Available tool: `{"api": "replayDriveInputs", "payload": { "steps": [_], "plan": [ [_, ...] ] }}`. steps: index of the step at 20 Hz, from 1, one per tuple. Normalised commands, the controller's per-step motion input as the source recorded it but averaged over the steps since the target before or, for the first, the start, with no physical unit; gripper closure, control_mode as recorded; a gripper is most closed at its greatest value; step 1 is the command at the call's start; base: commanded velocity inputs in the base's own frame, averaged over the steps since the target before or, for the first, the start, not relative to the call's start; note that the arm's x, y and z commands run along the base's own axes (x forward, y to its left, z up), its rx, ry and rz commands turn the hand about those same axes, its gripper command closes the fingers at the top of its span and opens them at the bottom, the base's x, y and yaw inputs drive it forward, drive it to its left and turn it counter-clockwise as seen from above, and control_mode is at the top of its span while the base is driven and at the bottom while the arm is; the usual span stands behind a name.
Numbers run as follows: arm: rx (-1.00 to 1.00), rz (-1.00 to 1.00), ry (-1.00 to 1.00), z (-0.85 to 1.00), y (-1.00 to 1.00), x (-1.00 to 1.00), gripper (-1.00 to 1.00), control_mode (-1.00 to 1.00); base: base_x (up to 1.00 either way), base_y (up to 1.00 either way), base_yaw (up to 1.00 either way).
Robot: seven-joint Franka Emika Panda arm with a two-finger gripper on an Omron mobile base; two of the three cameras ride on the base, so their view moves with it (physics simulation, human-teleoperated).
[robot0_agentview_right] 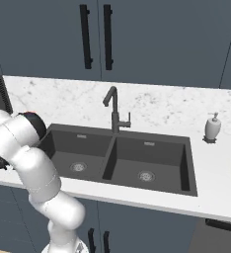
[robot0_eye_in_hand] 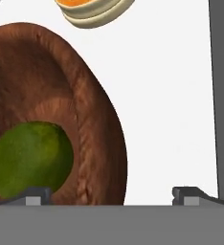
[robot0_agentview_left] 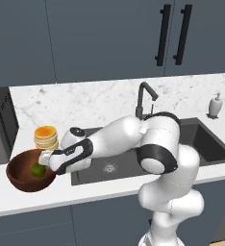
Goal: Pick the lime from the sink and place it in the bowl. Then pick the bowl and place it in the microwave. Then close the microwave door and press the start button.
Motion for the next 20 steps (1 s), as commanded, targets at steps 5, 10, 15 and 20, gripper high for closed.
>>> {"api": "replayDriveInputs", "payload": {
  "steps": [5,10,15,20],
  "plan": [
    [0.00,0.00,0.00,-0.21,0.30,0.08,1.00,-1.00,0.00,0.00,0.00],
    [0.00,0.00,0.00,-0.14,0.18,0.00,1.00,-1.00,0.00,0.00,0.00],
    [0.00,-0.05,-0.07,0.01,-0.06,-0.31,1.00,-1.00,0.00,0.00,0.00],
    [0.07,-0.14,-0.19,0.39,-0.37,-0.55,1.00,-1.00,0.00,0.00,0.00]
  ]
}}
